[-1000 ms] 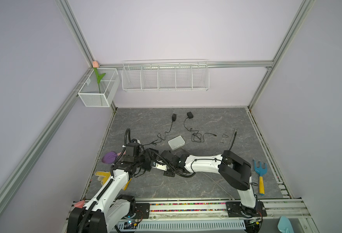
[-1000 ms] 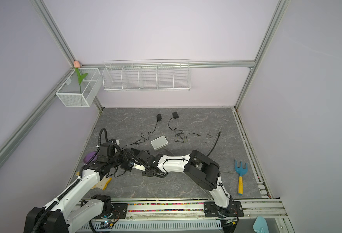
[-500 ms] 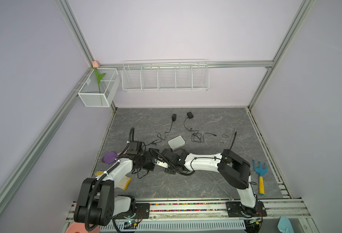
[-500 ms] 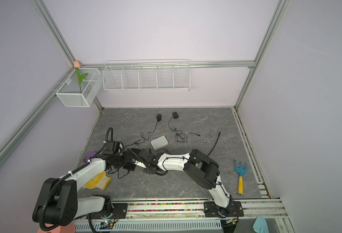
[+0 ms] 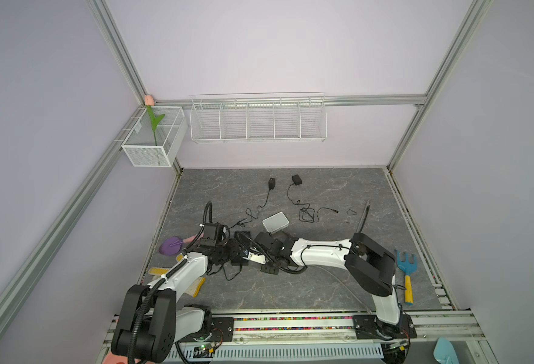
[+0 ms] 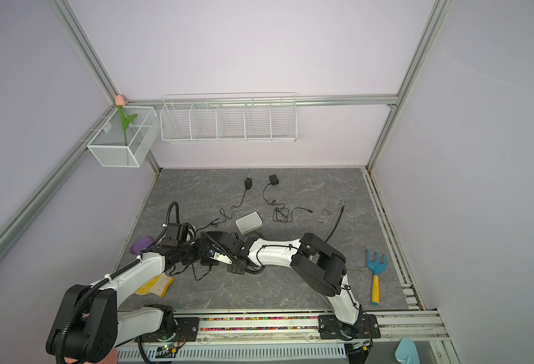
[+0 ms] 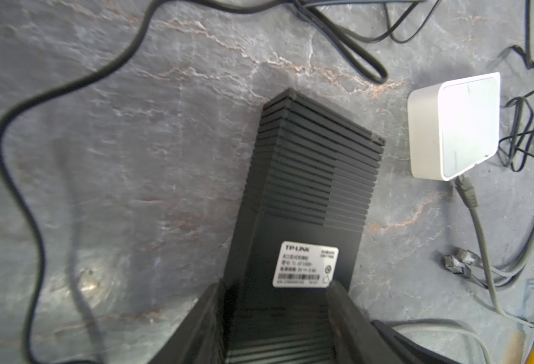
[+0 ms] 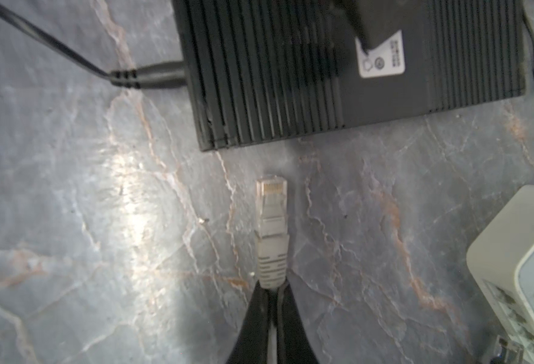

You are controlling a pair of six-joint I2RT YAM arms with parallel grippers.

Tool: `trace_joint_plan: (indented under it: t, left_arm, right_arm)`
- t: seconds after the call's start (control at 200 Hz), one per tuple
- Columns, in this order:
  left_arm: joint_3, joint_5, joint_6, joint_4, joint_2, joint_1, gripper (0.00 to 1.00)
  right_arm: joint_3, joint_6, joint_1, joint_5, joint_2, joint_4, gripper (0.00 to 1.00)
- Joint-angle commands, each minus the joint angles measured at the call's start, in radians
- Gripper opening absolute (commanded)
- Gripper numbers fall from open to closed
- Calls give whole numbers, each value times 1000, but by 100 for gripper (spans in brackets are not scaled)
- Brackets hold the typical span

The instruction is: Insert the plug into the switch port

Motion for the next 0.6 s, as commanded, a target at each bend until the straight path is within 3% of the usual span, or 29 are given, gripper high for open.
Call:
trace_joint_plan:
  t: [0.0, 0.595]
  left_arm:
    - [-27, -1, -20, 9, -43, -5, 52]
    - [-50, -13, -34, 16, -86, -9, 51]
  right_arm:
    - [32, -9, 3, -42, 1, -27, 6]
    - [90, -16, 20, 8, 59, -45, 6]
